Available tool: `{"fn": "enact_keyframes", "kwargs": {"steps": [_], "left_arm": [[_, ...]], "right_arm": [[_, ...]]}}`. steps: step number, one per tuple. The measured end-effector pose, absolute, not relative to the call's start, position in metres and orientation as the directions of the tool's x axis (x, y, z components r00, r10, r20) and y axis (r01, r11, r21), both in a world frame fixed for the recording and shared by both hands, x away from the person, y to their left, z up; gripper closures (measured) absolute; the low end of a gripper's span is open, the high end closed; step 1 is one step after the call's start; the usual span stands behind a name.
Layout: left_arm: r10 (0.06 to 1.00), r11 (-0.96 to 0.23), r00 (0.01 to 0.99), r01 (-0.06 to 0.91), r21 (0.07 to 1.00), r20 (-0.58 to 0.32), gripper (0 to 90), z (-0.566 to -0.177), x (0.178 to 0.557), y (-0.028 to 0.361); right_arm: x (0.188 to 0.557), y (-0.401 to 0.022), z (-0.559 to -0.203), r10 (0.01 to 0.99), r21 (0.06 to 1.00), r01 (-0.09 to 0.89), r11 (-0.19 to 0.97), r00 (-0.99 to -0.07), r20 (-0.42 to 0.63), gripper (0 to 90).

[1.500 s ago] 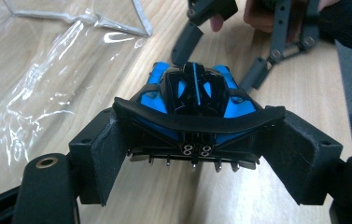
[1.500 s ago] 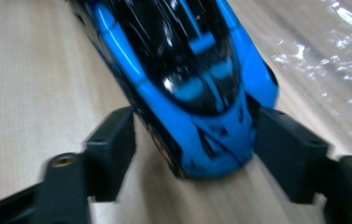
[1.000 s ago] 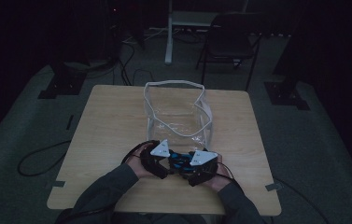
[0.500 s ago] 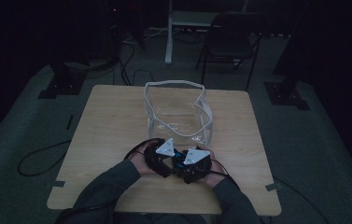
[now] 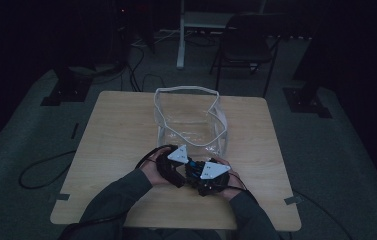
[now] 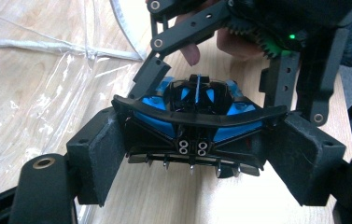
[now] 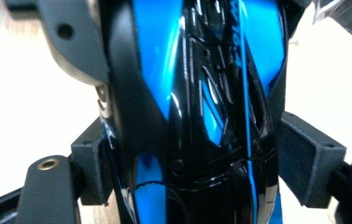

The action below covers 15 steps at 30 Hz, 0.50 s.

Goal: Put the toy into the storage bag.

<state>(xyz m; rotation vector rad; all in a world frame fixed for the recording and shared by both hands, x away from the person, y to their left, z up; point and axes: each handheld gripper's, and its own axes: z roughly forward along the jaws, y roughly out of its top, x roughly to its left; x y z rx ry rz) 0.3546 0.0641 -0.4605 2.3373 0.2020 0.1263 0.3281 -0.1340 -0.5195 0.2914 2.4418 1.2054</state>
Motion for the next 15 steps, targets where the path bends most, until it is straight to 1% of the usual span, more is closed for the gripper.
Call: {"fn": "enact_keyframes", "kwargs": {"steps": [4, 7, 15], "left_arm": [[0.183, -0.694, 0.983, 0.107, 0.712, 0.030, 23.7, -0.459, 0.355, 0.063], [0.171, -0.700, 0.984, 0.082, 0.710, 0.054, 23.8, -0.456, 0.353, 0.061], [0.102, -0.718, 0.991, 0.016, 0.695, 0.082, 24.8, -0.446, 0.354, 0.054]], "right_arm": [[0.328, -0.134, -0.519, 0.355, 0.801, 0.013, 0.598, -0.901, -0.250, 24.6], [0.329, -0.135, -0.518, 0.355, 0.808, 0.019, 0.589, -0.904, -0.237, 23.9], [0.336, -0.143, -0.514, 0.321, 0.837, 0.070, 0.542, -0.938, -0.130, 21.4]]}}
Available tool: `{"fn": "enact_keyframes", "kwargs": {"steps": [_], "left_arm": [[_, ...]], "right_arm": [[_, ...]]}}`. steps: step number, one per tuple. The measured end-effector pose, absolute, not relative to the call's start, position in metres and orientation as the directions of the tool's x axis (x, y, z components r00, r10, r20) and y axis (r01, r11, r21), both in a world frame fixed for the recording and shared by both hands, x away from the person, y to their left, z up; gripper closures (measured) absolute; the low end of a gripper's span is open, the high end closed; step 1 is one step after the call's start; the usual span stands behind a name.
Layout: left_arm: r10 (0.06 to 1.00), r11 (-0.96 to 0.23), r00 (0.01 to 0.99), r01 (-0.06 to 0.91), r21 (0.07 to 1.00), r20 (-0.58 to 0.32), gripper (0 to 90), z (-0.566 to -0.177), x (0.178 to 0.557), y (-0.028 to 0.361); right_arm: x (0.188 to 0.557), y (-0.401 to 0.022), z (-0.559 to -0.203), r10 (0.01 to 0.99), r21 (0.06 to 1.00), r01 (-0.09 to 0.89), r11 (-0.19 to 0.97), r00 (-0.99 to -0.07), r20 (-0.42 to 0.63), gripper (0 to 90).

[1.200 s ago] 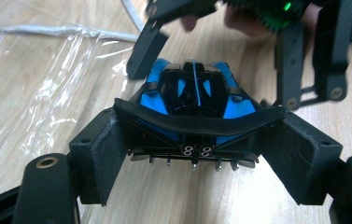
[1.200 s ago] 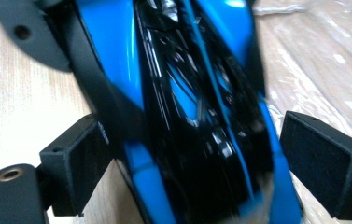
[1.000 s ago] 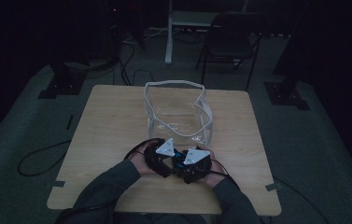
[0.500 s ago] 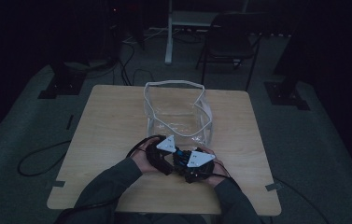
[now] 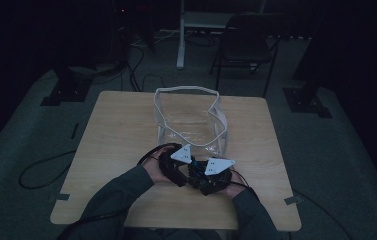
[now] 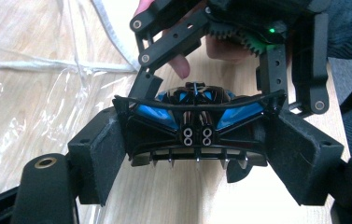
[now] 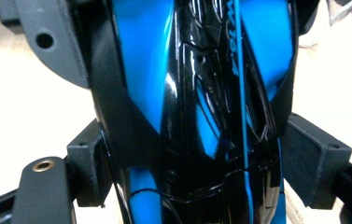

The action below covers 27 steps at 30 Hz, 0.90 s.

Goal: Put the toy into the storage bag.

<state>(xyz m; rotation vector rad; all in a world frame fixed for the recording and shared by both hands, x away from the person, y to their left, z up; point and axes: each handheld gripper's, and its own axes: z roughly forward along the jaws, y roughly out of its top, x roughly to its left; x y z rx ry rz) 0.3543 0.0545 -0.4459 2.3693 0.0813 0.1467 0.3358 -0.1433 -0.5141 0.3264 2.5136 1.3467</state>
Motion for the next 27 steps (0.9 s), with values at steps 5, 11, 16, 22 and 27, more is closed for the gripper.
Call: {"fn": "enact_keyframes", "kwargs": {"steps": [5, 11, 16, 22, 27], "left_arm": [[0.065, -0.733, 0.993, -0.019, 0.680, 0.097, 24.9, -0.442, 0.355, 0.048], [0.021, -0.743, 0.992, -0.066, 0.666, 0.121, 24.9, -0.433, 0.356, 0.037], [0.012, -0.733, 0.993, -0.071, 0.677, 0.116, 24.9, -0.429, 0.358, 0.030], [0.033, -0.710, 0.995, -0.040, 0.703, 0.090, 25.1, -0.433, 0.361, 0.028], [0.054, -0.688, 0.996, -0.011, 0.726, 0.066, 24.7, -0.437, 0.362, 0.028]], "right_arm": [[0.339, -0.146, -0.512, 0.303, 0.834, 0.079, 0.546, -0.947, -0.109, 20.8], [0.341, -0.150, -0.512, 0.304, 0.850, 0.094, 0.518, -0.949, -0.080, 20.1], [0.340, -0.153, -0.510, 0.309, 0.869, 0.069, 0.490, -0.946, -0.100, 22.2], [0.338, -0.160, -0.513, 0.337, 0.886, 0.066, 0.459, -0.936, -0.104, 23.3], [0.337, -0.163, -0.514, 0.350, 0.891, 0.066, 0.448, -0.930, -0.108, 23.6]]}}
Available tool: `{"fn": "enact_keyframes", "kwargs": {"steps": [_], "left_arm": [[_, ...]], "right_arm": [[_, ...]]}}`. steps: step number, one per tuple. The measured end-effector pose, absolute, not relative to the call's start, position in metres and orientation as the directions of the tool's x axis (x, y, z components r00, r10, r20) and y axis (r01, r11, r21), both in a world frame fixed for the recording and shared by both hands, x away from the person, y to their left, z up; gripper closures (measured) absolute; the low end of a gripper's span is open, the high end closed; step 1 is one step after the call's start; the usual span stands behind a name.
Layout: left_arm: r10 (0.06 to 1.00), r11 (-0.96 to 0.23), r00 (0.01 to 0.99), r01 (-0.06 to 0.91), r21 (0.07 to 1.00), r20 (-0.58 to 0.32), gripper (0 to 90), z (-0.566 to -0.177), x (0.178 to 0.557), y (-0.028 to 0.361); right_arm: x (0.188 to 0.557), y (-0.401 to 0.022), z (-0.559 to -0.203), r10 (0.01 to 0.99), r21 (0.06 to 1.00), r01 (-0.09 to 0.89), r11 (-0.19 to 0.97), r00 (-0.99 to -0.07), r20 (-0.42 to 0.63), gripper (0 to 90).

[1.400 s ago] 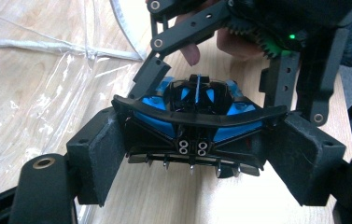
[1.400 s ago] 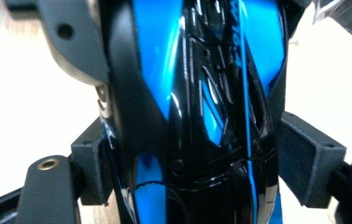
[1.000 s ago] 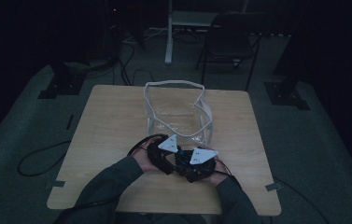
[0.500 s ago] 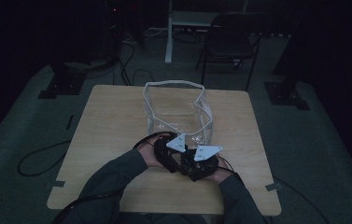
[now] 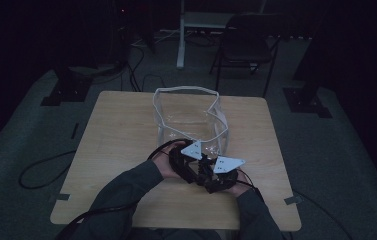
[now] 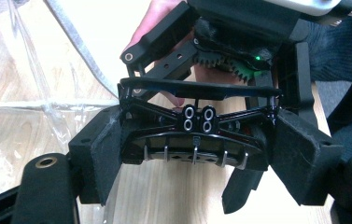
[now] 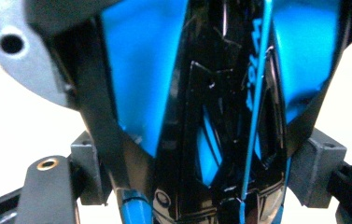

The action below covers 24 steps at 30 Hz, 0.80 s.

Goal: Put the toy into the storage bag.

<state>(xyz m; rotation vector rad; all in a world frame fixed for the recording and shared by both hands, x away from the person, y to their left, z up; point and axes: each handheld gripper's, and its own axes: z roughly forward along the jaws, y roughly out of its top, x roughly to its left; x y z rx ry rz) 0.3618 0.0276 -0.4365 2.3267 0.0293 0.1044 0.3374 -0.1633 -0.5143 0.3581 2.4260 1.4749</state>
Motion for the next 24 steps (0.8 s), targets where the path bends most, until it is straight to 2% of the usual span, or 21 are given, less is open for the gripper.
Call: {"fn": "enact_keyframes", "kwargs": {"steps": [24], "left_arm": [[0.118, -0.600, 0.992, 0.043, 0.799, 0.035, 20.4, -0.451, 0.358, 0.023]], "right_arm": [[0.335, -0.170, -0.516, 0.371, 0.911, 0.076, 0.406, -0.924, -0.088, 24.6]]}}
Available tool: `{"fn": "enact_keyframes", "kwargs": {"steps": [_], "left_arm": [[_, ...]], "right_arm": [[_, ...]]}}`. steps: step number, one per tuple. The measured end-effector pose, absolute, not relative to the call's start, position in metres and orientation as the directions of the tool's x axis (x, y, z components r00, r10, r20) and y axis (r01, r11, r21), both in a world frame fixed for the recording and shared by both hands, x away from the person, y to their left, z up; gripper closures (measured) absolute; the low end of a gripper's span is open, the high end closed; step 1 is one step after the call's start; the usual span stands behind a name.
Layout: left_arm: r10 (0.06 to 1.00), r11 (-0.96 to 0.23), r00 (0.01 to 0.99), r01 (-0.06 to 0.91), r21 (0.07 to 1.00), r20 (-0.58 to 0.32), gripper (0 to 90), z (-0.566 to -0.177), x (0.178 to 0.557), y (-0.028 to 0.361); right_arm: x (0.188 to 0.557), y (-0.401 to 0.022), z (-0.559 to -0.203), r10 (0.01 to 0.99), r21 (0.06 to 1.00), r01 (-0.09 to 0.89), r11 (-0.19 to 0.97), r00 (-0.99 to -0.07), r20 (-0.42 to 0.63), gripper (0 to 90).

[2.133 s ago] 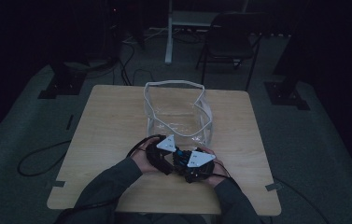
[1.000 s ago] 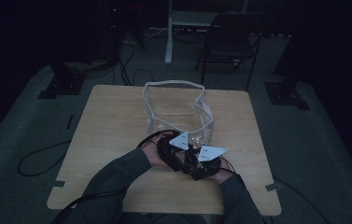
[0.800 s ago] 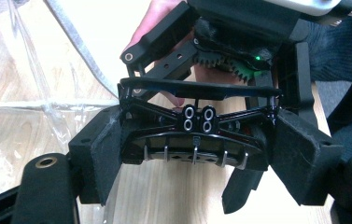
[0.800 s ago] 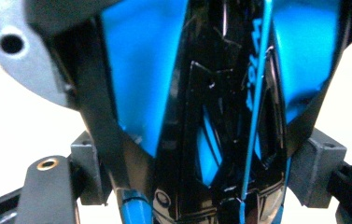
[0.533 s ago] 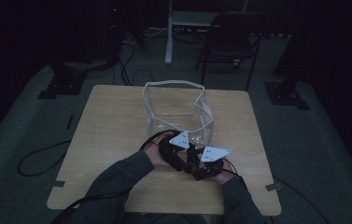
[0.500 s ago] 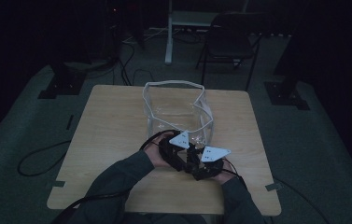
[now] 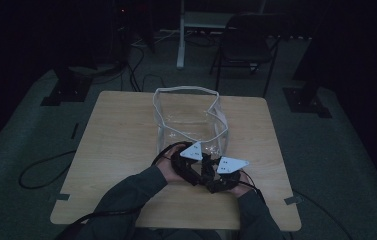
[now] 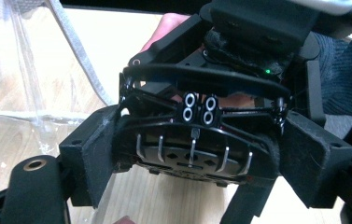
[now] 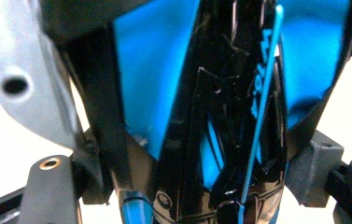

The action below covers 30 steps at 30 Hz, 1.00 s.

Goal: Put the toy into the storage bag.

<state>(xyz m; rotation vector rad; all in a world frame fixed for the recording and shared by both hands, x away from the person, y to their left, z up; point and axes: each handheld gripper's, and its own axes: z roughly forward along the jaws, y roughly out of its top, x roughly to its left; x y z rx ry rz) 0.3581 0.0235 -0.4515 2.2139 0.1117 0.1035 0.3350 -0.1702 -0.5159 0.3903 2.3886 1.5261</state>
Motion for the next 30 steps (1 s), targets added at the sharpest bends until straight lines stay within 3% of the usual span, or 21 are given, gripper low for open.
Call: {"fn": "enact_keyframes", "kwargs": {"steps": [13, 30], "left_arm": [[0.170, -0.412, 0.984, 0.128, 0.902, -0.062, 21.7, -0.477, 0.361, 0.028], [0.172, -0.479, 0.985, 0.090, 0.873, -0.008, 23.8, -0.466, 0.356, 0.025]], "right_arm": [[0.338, -0.176, -0.518, 0.380, 0.926, 0.100, 0.364, -0.924, -0.050, 24.7], [0.339, -0.175, -0.517, 0.357, 0.925, 0.143, 0.351, -0.934, 0.009, 24.0]]}}
